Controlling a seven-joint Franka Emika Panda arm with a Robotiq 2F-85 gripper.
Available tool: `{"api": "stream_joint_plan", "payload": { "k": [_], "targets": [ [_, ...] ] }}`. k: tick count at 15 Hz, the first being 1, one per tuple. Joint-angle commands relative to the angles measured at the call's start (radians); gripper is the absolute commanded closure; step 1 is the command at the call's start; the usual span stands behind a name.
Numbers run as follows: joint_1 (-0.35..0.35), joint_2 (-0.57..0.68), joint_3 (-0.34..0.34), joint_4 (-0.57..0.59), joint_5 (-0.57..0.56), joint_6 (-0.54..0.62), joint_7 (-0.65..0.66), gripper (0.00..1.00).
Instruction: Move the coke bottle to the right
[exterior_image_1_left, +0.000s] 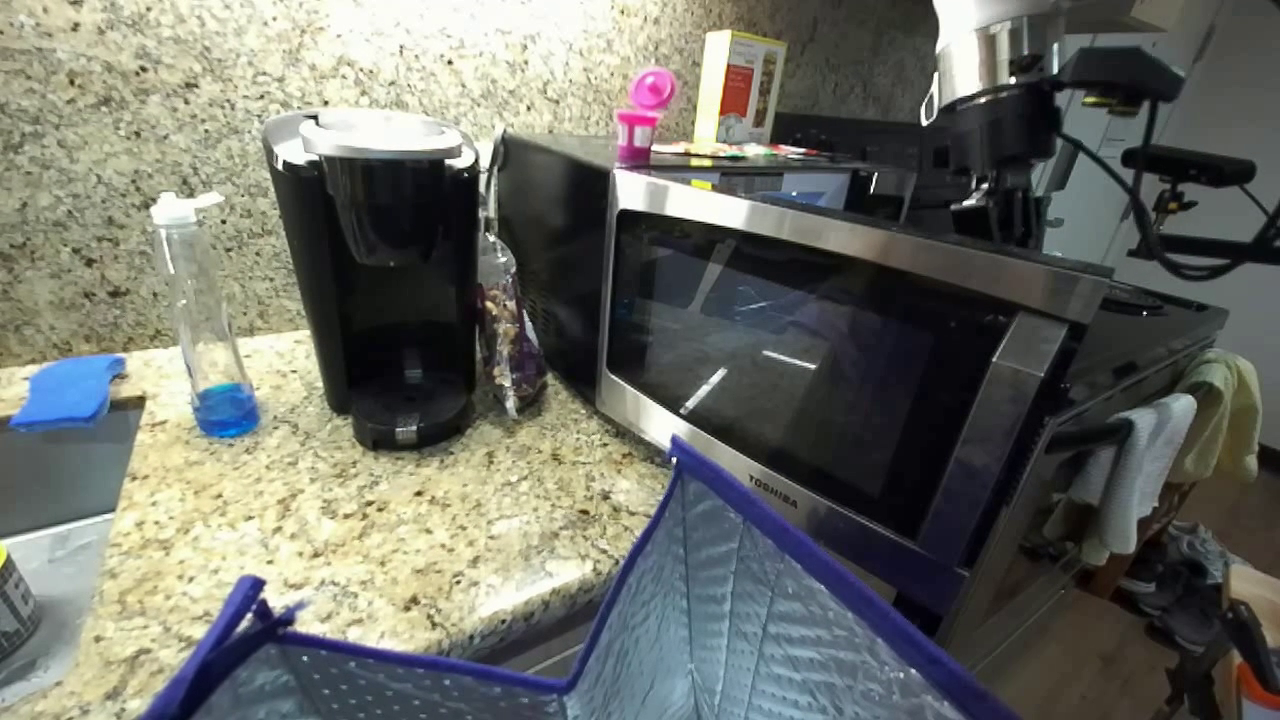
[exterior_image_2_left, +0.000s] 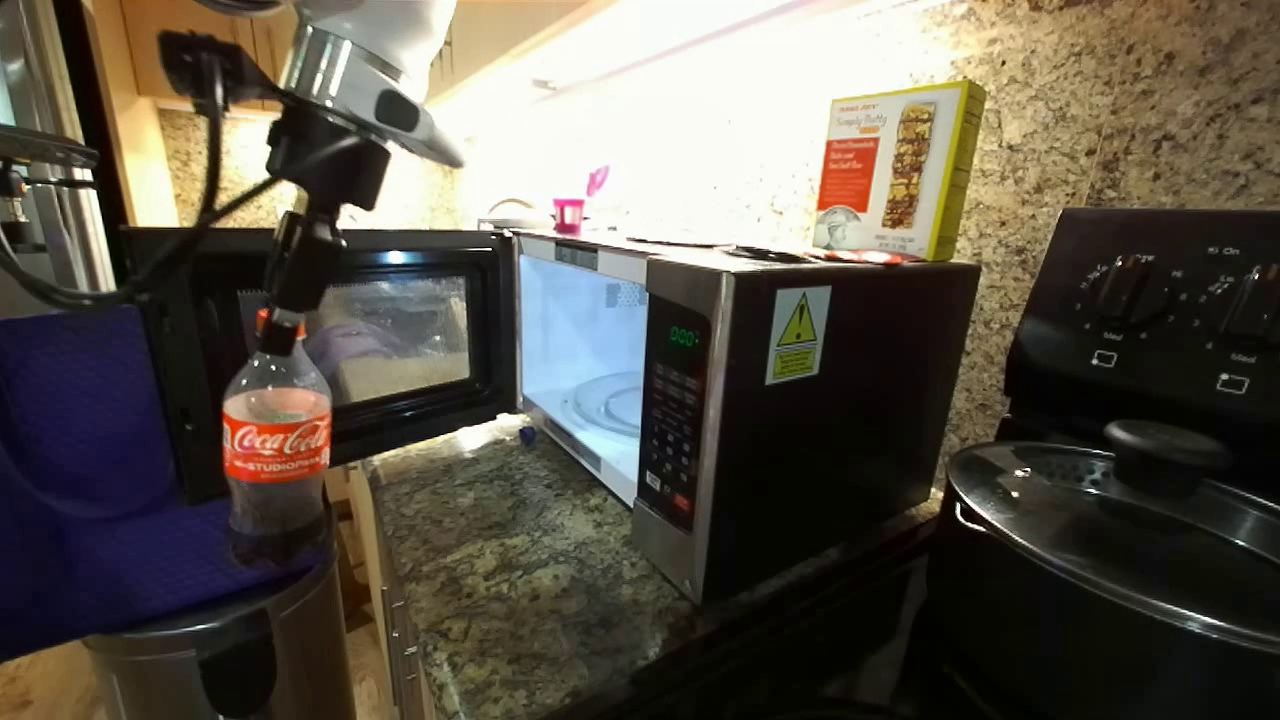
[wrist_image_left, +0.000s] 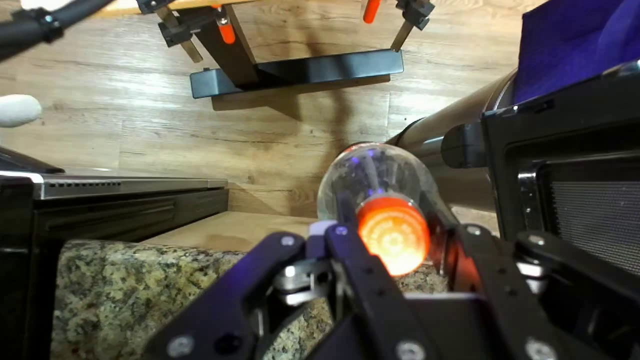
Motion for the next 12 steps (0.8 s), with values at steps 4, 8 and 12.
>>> {"api": "stream_joint_plan", "payload": {
  "k": [4, 8, 12],
  "targets": [
    [-0.019, -0.149, 0.079, -0.065, -0.05, 0.043, 0.062, 0.64],
    [-0.018, -0.176, 0.091, -0.084, -0.054, 0.06, 0.063, 0.86],
    [-0.052, -0.154, 0.084, -0.016, -0.151, 0.037, 0.091, 0.86]
  ]
}}
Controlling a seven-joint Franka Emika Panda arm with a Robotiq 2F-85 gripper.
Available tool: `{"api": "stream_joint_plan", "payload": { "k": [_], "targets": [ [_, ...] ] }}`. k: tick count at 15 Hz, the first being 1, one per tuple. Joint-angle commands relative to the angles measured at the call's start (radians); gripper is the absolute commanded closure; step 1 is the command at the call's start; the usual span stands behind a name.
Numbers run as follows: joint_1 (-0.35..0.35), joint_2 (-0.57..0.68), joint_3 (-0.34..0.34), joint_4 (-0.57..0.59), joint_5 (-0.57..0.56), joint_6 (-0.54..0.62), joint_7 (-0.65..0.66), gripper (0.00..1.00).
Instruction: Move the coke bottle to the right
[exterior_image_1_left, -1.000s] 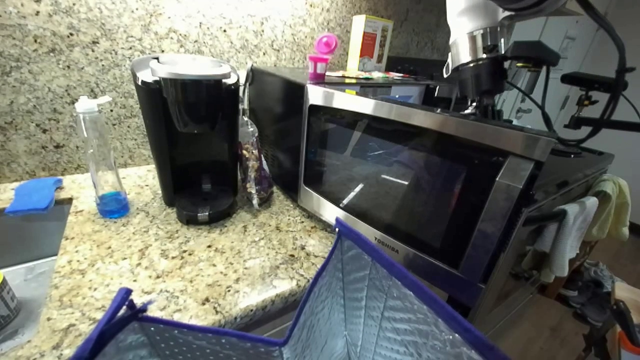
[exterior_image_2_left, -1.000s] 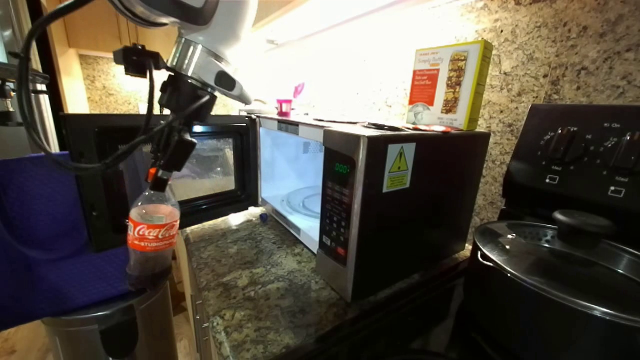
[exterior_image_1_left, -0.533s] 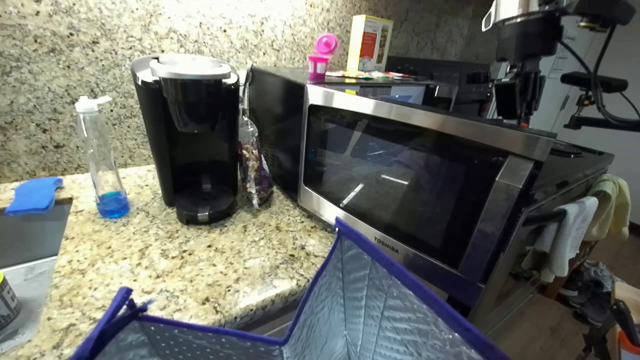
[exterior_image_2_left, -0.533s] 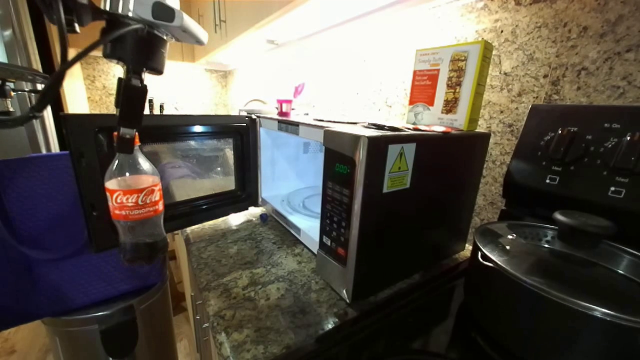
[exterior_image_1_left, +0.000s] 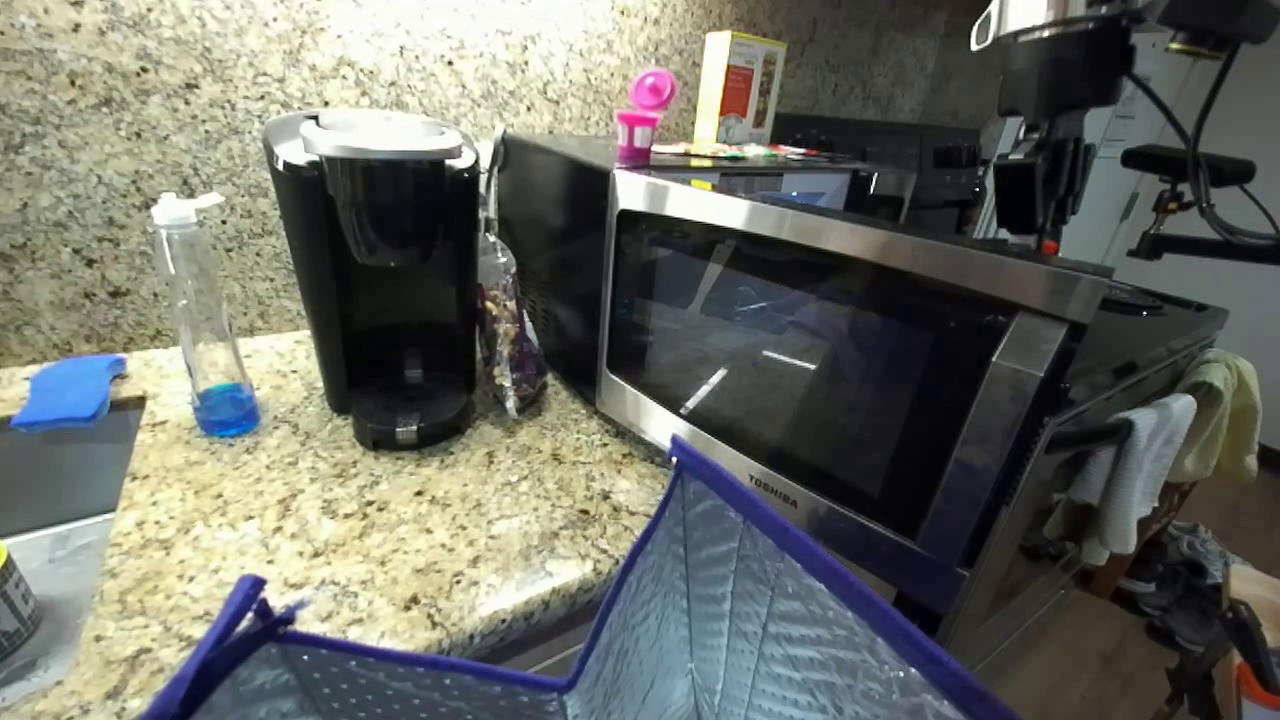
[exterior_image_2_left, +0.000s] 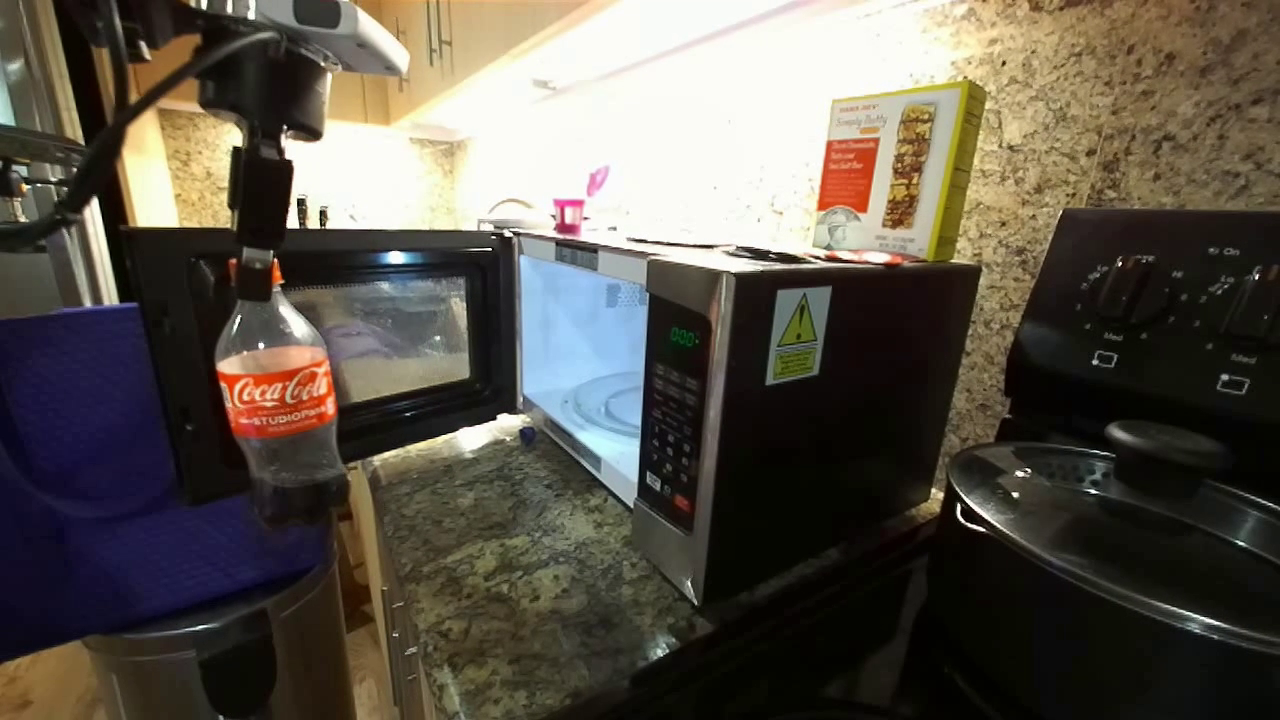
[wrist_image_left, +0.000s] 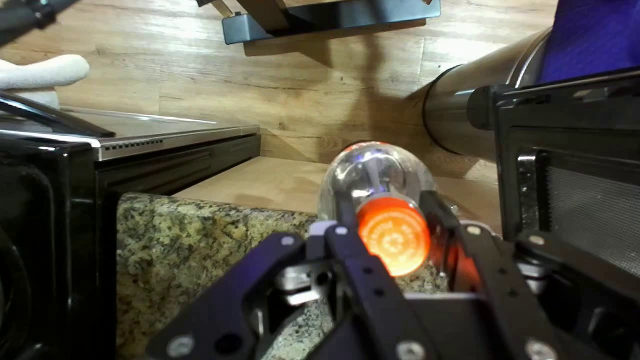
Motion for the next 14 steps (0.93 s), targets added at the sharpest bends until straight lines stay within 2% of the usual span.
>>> {"api": "stream_joint_plan", "payload": {
  "k": [1, 8, 14],
  "targets": [
    [-0.056, 0.026, 0.001, 0.087, -0.089, -0.042, 0.013, 0.86],
    [-0.099, 0.171, -0.062, 0.275, -0.181, -0.087, -0.141, 0.87],
    [-0.1, 0.325, -0.098, 0.381, -0.172, -0.073, -0.255, 0.87]
  ]
}}
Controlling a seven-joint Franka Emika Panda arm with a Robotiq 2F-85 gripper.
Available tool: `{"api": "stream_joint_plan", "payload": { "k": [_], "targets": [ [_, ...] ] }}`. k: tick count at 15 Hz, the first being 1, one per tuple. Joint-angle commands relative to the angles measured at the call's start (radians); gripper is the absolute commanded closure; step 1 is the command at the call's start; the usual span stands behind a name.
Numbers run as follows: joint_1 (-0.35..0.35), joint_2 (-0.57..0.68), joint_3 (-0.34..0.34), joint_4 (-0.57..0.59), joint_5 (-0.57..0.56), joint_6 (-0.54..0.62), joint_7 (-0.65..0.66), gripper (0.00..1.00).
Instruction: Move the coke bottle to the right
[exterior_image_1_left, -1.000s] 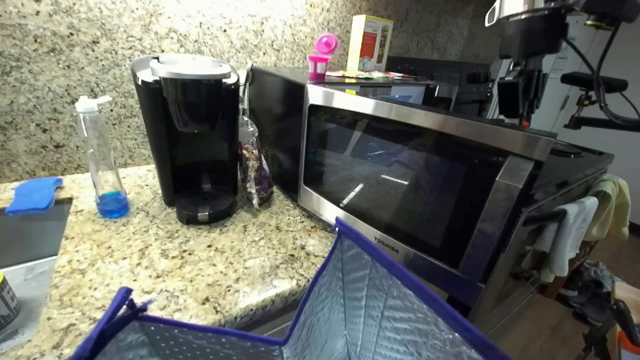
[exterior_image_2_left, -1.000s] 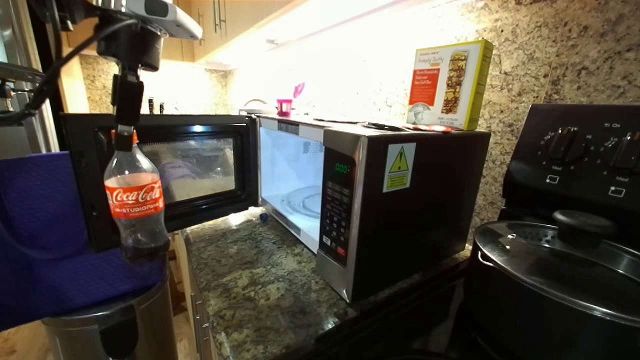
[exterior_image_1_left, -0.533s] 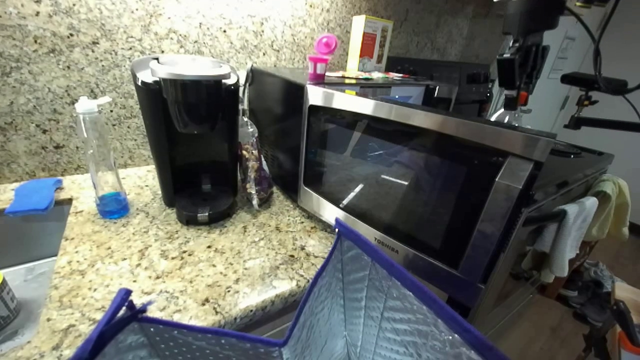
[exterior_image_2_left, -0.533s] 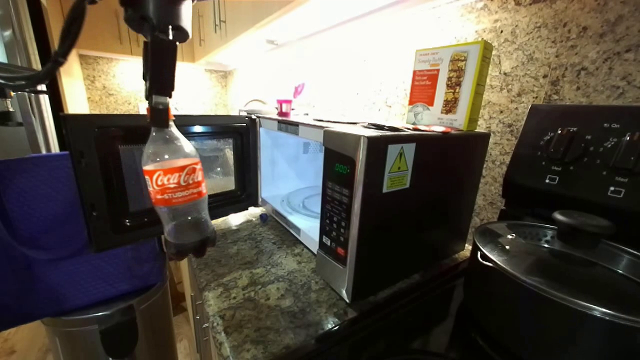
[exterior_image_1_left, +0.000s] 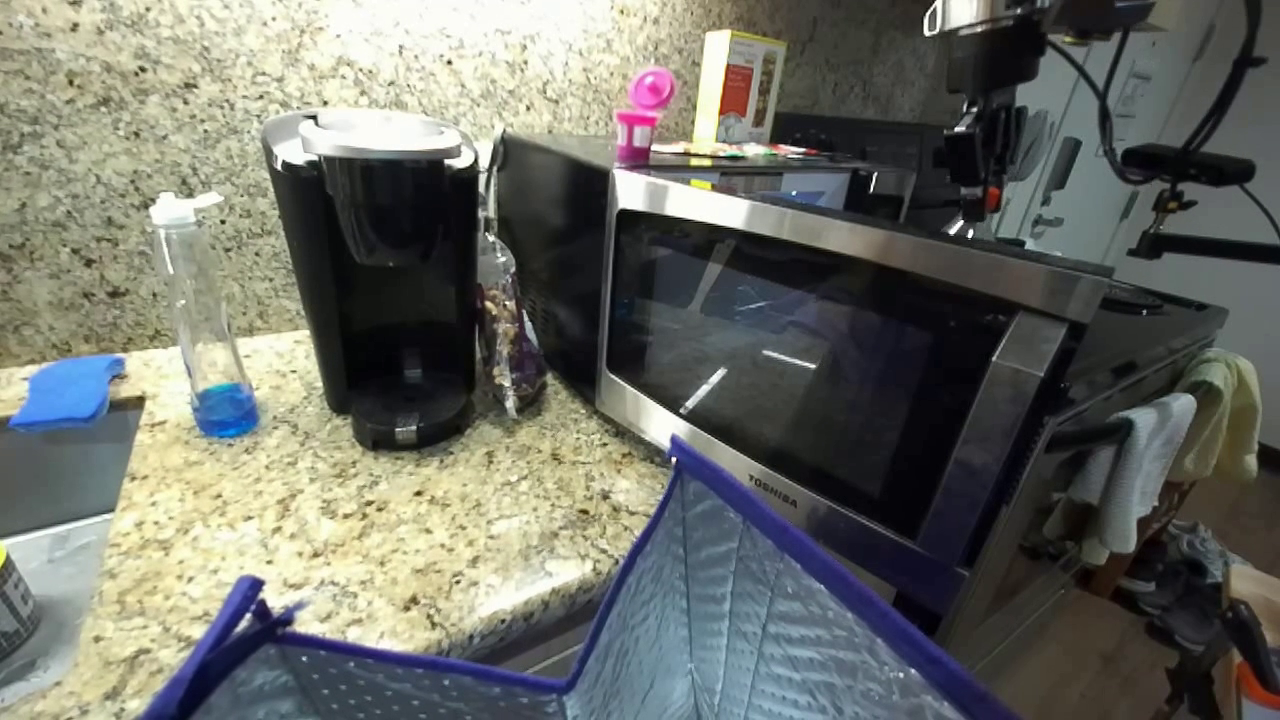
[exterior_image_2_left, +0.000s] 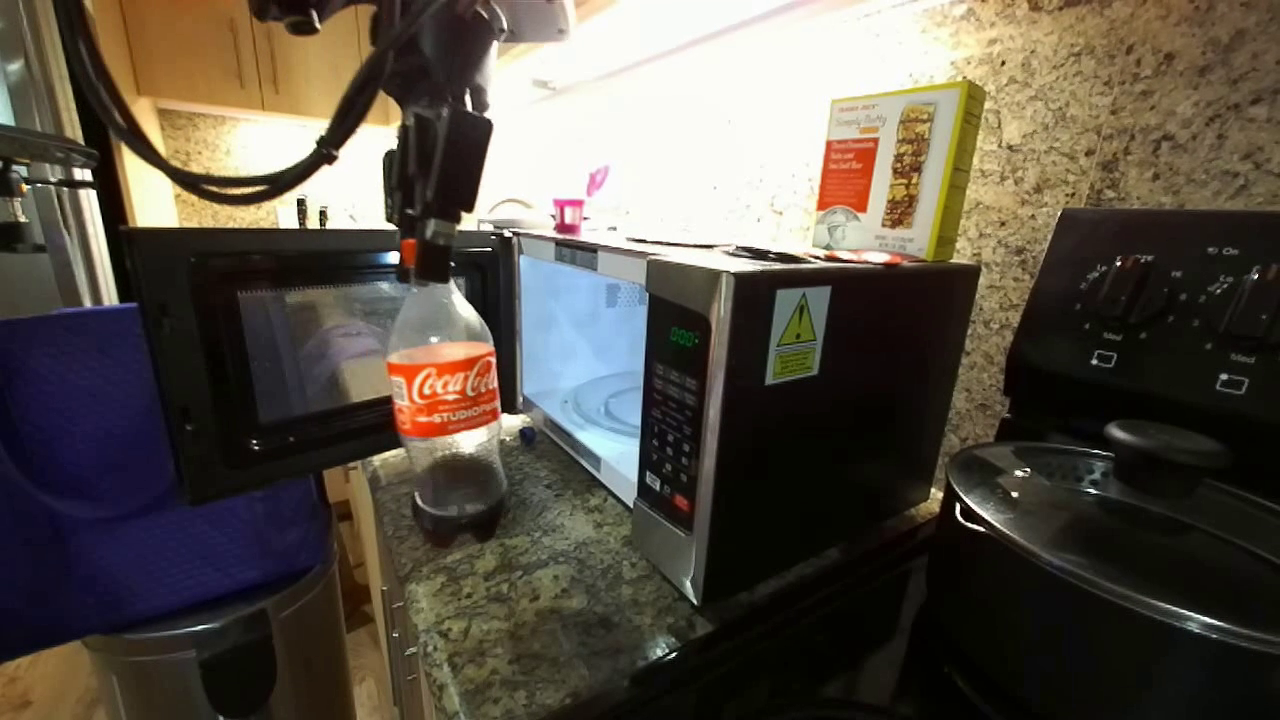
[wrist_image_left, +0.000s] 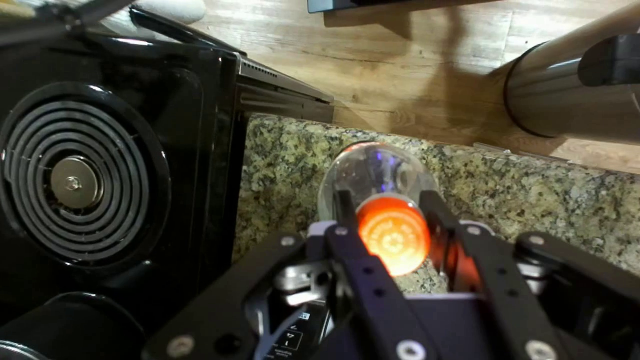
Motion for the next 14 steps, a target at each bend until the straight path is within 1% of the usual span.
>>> {"api": "stream_joint_plan", "payload": {
  "k": [1, 4, 7, 9, 12, 14],
  "targets": [
    [-0.017, 0.096, -0.006, 0.089, -0.008, -0.009, -0.075, 0.87],
    [-0.026, 0.143, -0.017, 0.121, 0.007, 0.019, -0.12, 0.87],
    [-0.046, 0.173, -0.028, 0.13, 0.052, 0.086, -0.185, 0.87],
    [-0.061, 0.191, -0.034, 0.136, 0.088, 0.109, -0.222, 0.87],
    [-0.074, 0.217, -0.037, 0.146, 0.114, 0.093, -0.248, 0.87],
    [-0.075, 0.232, -0.037, 0.157, 0.104, 0.072, -0.24, 0.87]
  ]
}}
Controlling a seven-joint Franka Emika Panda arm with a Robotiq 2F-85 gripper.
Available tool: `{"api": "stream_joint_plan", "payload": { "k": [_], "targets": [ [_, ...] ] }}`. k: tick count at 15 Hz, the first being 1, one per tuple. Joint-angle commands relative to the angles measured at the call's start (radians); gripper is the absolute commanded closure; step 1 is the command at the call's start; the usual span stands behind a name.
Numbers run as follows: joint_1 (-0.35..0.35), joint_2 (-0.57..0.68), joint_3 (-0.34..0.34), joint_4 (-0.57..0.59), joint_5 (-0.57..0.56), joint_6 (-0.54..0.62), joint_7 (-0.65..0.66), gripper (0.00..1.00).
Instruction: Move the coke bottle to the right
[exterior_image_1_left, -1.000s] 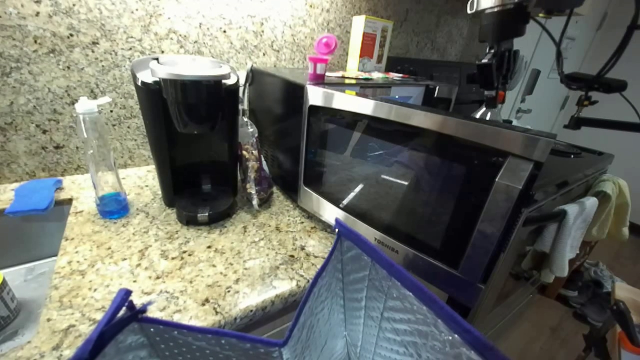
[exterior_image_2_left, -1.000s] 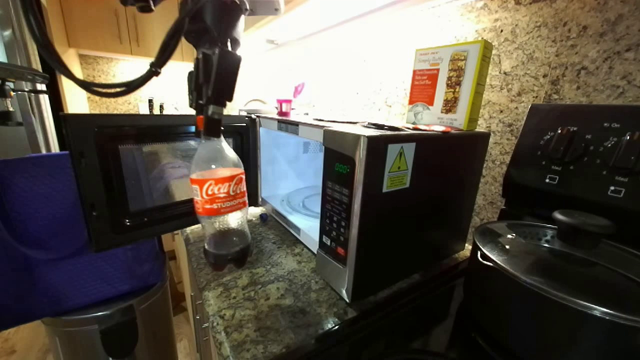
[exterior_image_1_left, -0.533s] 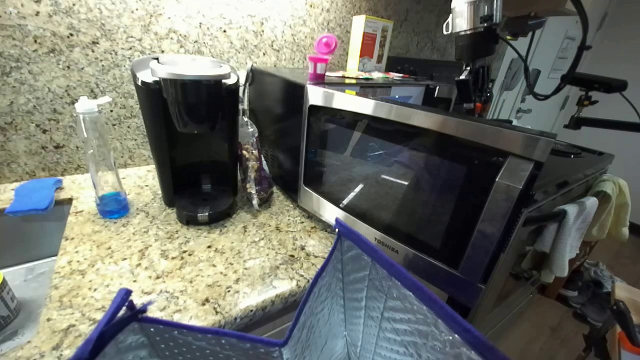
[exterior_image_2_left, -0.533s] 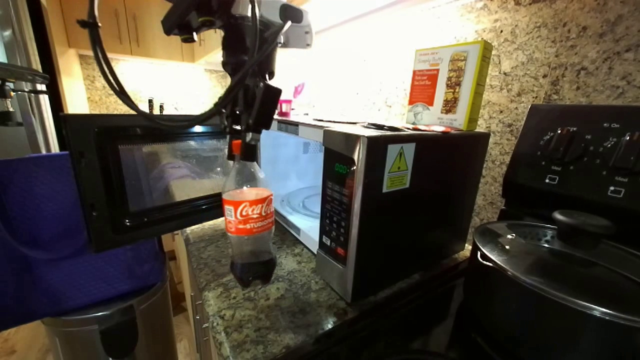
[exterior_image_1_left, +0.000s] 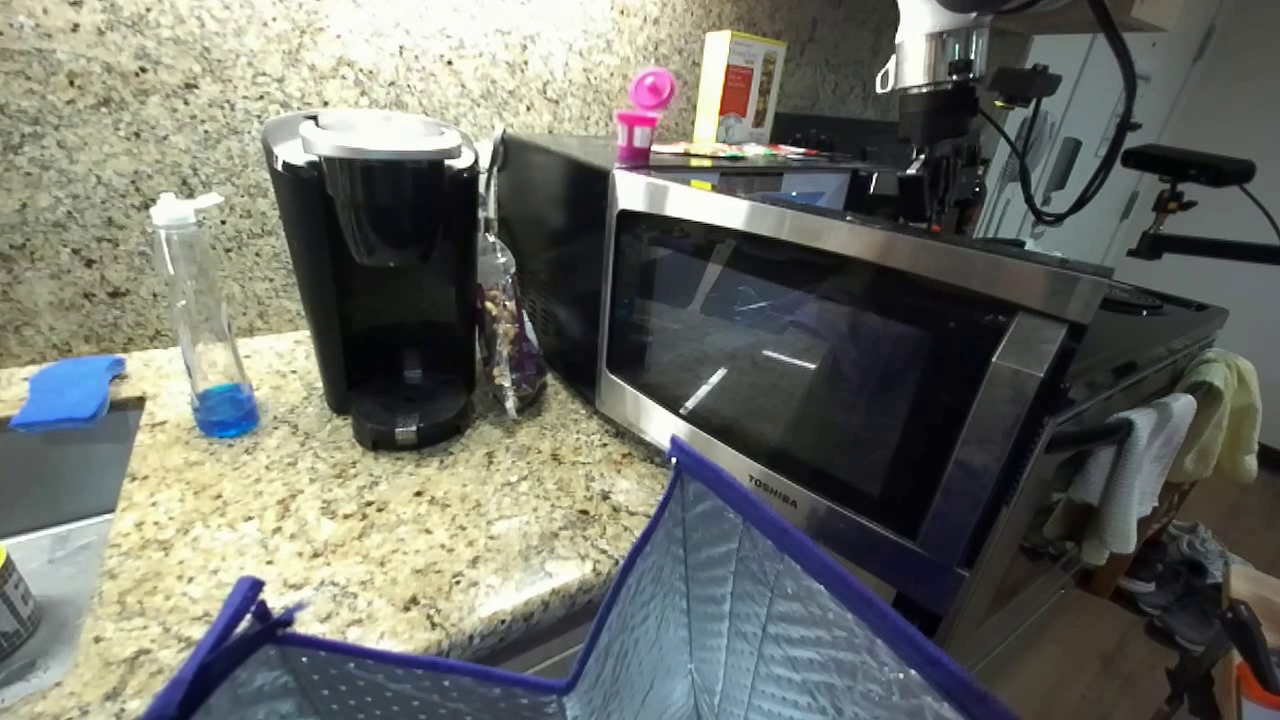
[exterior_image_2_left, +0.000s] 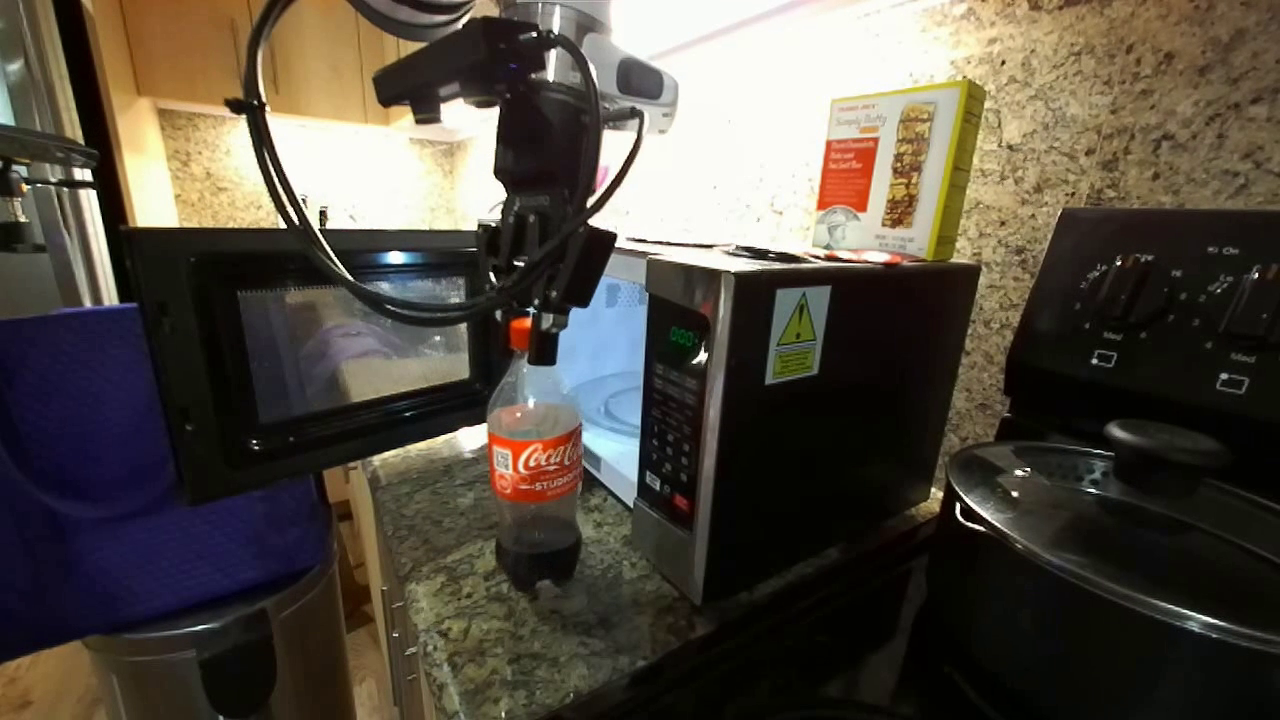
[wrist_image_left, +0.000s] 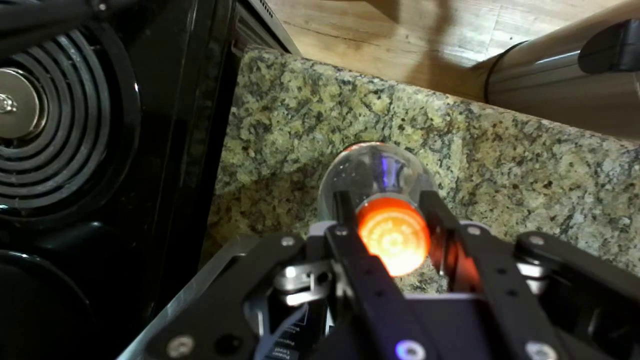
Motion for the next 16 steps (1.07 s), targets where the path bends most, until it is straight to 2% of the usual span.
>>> {"api": "stream_joint_plan", "payload": {
  "k": [1, 6, 7, 8, 10, 15, 16],
  "targets": [
    [-0.013, 0.039, 0.007, 0.051, 0.006, -0.043, -0.014, 0.87],
    [-0.004, 0.071, 0.013, 0.095, -0.016, -0.102, 0.01, 0.87],
    [-0.004, 0.076, 0.014, 0.104, -0.015, -0.114, 0.015, 0.8],
    [-0.004, 0.08, 0.015, 0.113, -0.013, -0.122, 0.021, 0.39],
    [-0.004, 0.085, 0.015, 0.123, -0.014, -0.136, 0.03, 0.34],
    [-0.007, 0.072, 0.016, 0.115, -0.001, -0.131, 0.03, 0.02],
    [-0.006, 0.063, 0.016, 0.111, -0.001, -0.134, 0.033, 0.01]
  ]
}}
